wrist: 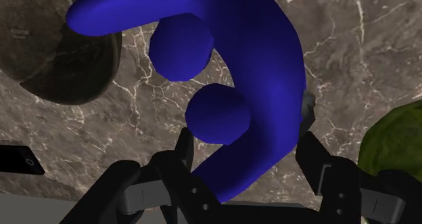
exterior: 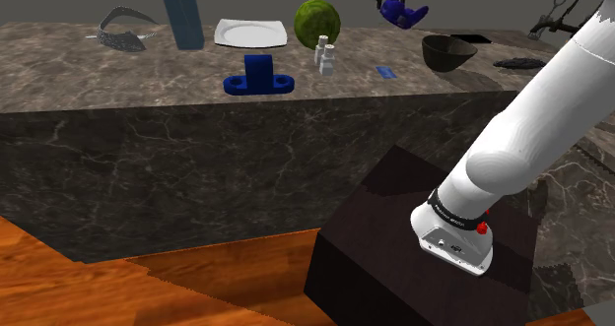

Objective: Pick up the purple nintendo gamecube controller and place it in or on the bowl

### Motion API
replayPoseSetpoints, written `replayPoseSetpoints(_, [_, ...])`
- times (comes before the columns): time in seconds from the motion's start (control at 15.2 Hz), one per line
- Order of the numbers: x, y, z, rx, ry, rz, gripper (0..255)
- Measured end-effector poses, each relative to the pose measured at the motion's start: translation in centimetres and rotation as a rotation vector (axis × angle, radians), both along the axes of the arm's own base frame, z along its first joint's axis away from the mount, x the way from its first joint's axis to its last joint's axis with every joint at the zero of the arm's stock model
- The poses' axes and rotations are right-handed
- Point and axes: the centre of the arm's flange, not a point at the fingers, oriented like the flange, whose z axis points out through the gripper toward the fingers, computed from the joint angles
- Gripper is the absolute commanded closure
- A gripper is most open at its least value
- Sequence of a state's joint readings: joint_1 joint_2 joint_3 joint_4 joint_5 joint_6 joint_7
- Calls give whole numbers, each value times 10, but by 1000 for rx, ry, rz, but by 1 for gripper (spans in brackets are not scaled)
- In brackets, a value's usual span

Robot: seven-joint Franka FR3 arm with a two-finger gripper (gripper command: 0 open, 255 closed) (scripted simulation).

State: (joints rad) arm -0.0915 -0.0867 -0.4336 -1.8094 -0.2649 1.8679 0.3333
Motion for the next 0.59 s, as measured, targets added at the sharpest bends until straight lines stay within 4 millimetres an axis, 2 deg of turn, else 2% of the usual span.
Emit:
replayPoseSetpoints(0.46, [-64, -62, 1, 0, -1, -1, 255])
replayPoseSetpoints(0.53, [-64, -62, 1, 0, -1, -2, 0])
replayPoseSetpoints(0.59, [-64, -62, 1, 0, -1, -1, 0])
